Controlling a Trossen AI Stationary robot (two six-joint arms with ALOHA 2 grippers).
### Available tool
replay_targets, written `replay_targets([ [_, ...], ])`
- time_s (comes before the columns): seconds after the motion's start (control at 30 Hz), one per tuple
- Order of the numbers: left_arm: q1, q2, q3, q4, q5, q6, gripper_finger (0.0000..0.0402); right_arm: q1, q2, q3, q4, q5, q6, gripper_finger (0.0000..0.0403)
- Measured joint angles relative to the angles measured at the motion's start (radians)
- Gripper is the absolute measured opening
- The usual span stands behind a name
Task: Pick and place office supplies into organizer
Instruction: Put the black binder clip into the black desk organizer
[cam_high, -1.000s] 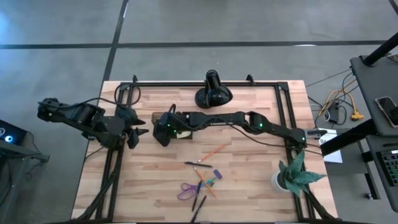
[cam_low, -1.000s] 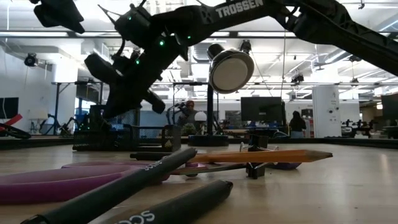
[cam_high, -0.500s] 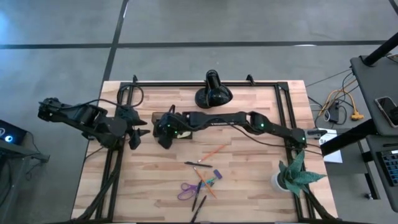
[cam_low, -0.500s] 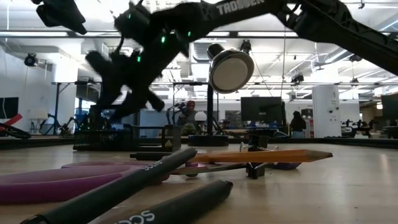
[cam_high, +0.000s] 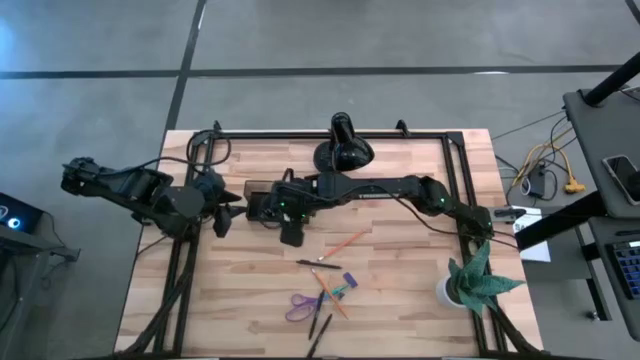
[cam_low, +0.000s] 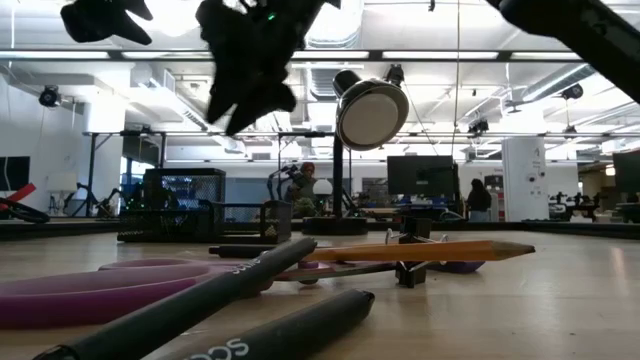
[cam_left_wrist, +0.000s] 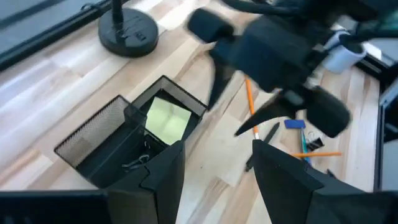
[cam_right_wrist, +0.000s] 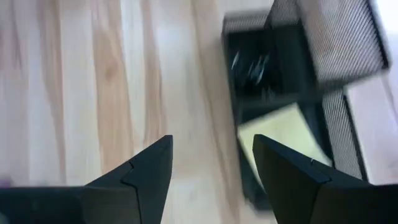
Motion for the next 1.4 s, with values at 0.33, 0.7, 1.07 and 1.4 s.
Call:
replay_targets([
  [0.33,0.000,0.072,0.000,0.045,-0.006,-0.049,0.0169,0.170,-0.045,-0.007,-0.195,0.151,-0.050,0.0215],
  [0.7,-0.030,0.136,-0.001,0.049,0.122,0.024,0.0169,0.257,-0.061,-0.023,-0.337,0.165,0.199,0.0214],
  [1.07,-0.113,0.127,-0.001,0.049,0.140,0.196,0.0169,0.440,-0.079,-0.037,-0.335,0.262,0.967,0.0214],
  [1.4,-0.116,0.103,-0.002,0.049,0.149,0.276,0.0169,0.498,-0.079,-0.052,-0.288,0.350,1.461,0.0214],
])
